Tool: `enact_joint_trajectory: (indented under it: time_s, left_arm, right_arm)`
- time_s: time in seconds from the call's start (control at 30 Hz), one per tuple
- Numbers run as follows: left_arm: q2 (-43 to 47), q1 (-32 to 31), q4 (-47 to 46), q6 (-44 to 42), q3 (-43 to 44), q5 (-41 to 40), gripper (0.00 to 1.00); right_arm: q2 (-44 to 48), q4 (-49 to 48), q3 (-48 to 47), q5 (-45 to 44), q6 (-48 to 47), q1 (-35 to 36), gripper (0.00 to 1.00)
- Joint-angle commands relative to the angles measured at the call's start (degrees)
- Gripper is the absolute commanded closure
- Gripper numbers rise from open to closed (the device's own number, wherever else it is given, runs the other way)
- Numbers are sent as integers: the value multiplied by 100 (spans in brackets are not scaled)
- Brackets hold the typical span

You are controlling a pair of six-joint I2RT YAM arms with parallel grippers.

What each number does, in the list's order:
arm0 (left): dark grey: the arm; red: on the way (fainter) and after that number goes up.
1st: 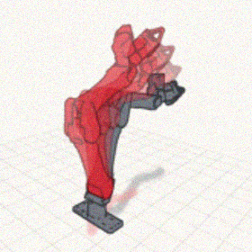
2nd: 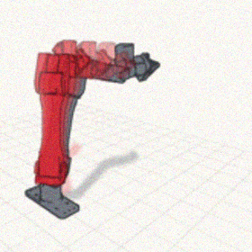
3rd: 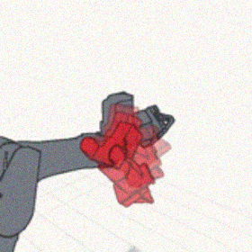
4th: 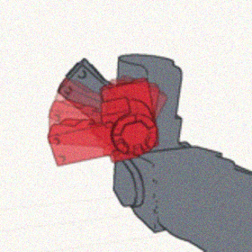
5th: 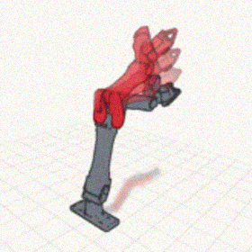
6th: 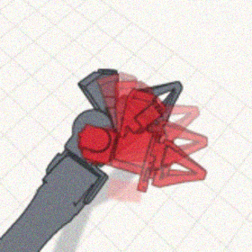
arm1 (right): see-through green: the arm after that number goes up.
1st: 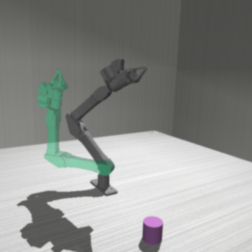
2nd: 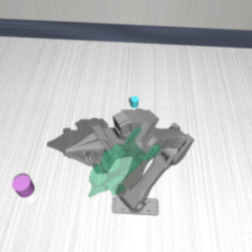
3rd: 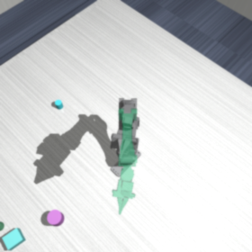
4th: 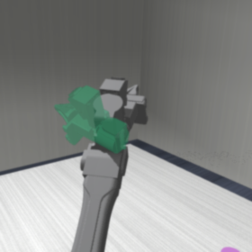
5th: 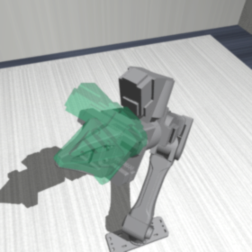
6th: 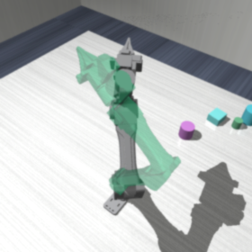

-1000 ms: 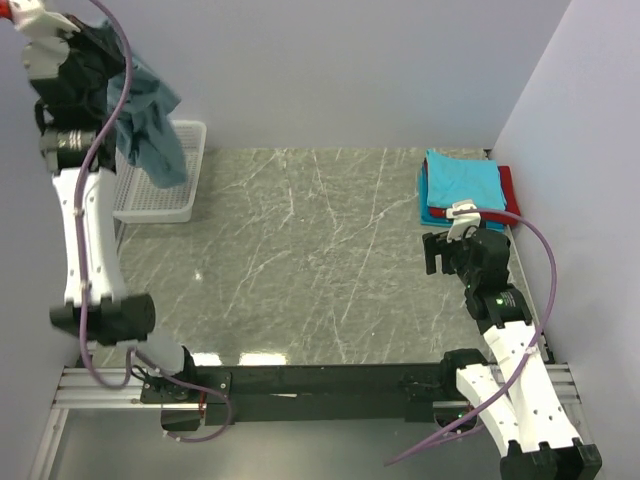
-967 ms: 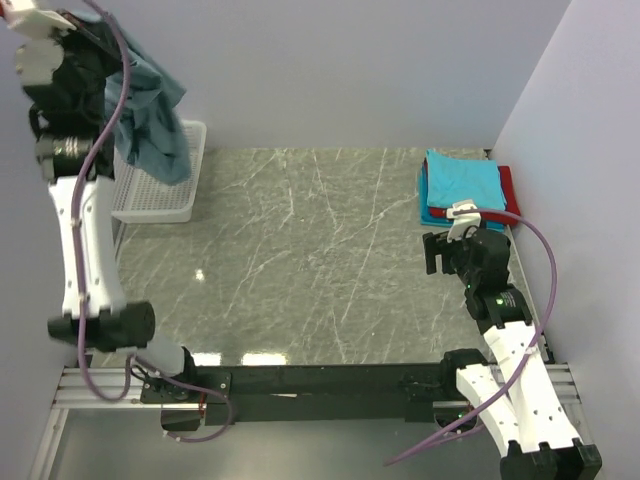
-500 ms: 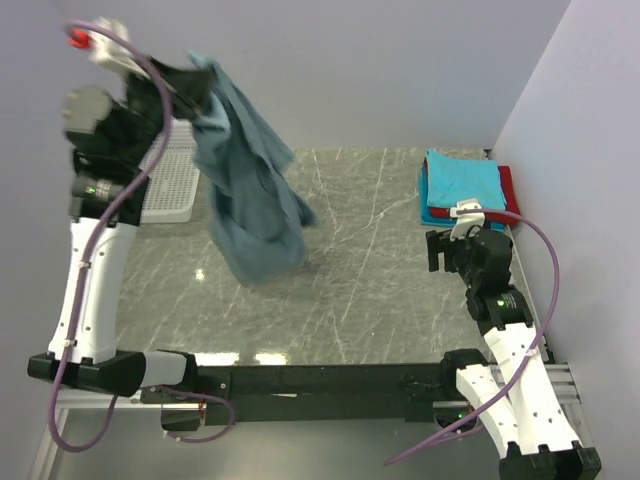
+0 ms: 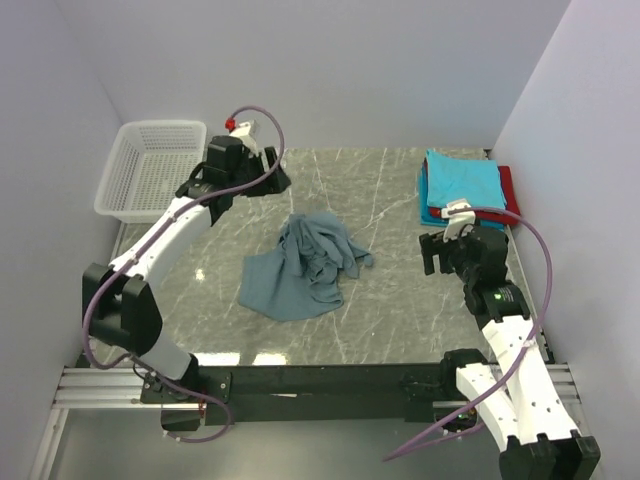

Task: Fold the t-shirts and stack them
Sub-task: Move the tshirt to the center of the board

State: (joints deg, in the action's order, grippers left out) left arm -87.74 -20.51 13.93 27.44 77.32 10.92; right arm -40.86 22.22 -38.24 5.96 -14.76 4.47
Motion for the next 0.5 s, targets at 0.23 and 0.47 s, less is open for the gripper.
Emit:
enact_joint_trajectory:
  time_s: [0.23,0.47]
  left_arm:
    - [2671,-5,-47,-2576,-2013,-288,11]
    - [3448,-31,-575,-3060,-3723,1183,14]
  right_arm:
    - [-430,387,185,2918,-2008,440,11]
    - [-2107,511,-1217,3843,-2137,940,16]
